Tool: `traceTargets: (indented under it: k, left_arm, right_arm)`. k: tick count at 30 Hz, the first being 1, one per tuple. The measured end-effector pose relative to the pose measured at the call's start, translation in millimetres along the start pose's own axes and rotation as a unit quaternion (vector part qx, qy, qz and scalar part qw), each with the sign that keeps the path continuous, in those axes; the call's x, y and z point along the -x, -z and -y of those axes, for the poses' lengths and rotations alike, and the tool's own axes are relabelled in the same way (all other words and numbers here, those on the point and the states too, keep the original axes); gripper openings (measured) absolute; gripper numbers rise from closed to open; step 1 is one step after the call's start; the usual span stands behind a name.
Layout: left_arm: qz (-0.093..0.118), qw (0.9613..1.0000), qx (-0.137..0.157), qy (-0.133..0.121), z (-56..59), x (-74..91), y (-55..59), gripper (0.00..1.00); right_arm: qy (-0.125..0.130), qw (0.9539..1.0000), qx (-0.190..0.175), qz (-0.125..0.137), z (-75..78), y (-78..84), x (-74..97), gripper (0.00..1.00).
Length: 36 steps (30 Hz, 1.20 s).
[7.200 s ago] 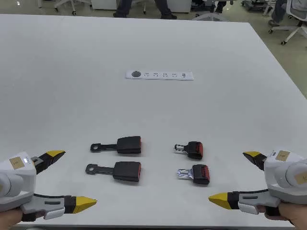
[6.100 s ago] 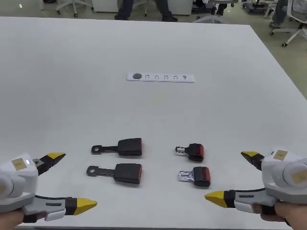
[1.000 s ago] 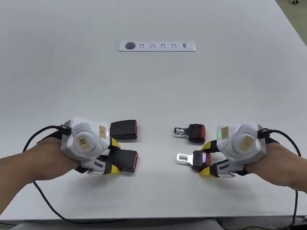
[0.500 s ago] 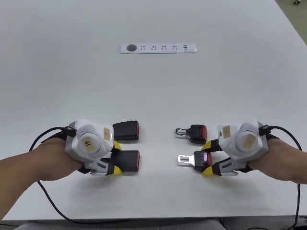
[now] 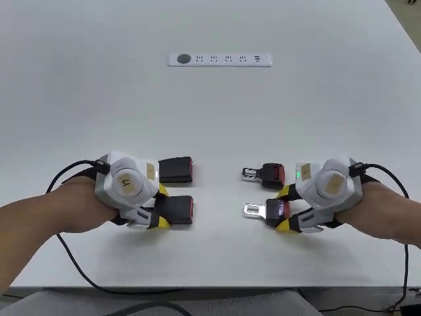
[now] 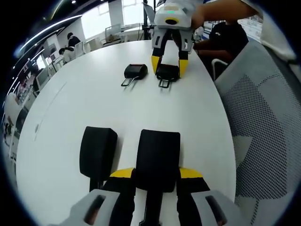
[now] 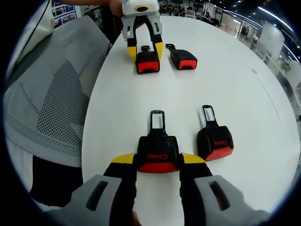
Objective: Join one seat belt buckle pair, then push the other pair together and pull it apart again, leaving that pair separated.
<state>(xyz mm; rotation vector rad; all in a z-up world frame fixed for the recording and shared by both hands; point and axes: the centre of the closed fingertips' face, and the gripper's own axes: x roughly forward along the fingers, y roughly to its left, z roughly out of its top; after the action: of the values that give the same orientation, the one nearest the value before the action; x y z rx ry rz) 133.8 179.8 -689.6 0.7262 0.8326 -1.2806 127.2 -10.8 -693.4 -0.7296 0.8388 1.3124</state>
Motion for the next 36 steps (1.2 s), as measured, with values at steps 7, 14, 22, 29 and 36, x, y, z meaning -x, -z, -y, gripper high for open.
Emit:
traceTargets:
  k: [7, 14, 22, 29, 36]
  left_arm:
    - [-0.001, 1.0000, 0.004, -0.003, 1.7, 1.2, -1.6, 0.34]
    - [-0.007, 1.0000, 0.003, -0.001, 2.0, 1.3, -1.7, 0.34]
    - [-0.010, 0.9999, 0.003, -0.001, 2.6, 1.8, -1.9, 0.34]
    - [-0.012, 0.9999, 0.000, 0.001, 3.1, 1.9, -1.9, 0.34]
    - [-0.015, 0.9999, 0.004, 0.001, 4.9, 2.9, -3.7, 0.34]
  right_arm:
    - [-0.003, 0.9999, 0.006, 0.013, -7.4, -17.2, -10.1, 0.34]
    - [-0.007, 0.9997, 0.012, 0.022, -9.8, -37.8, -23.1, 0.34]
    - [-0.008, 0.9991, 0.020, 0.037, -13.8, -61.5, -36.8, 0.34]
    - [-0.005, 0.9991, 0.014, 0.040, -12.8, -75.6, -45.2, 0.33]
    - [-0.011, 0.9988, 0.024, 0.040, -12.9, -83.7, -51.3, 0.33]
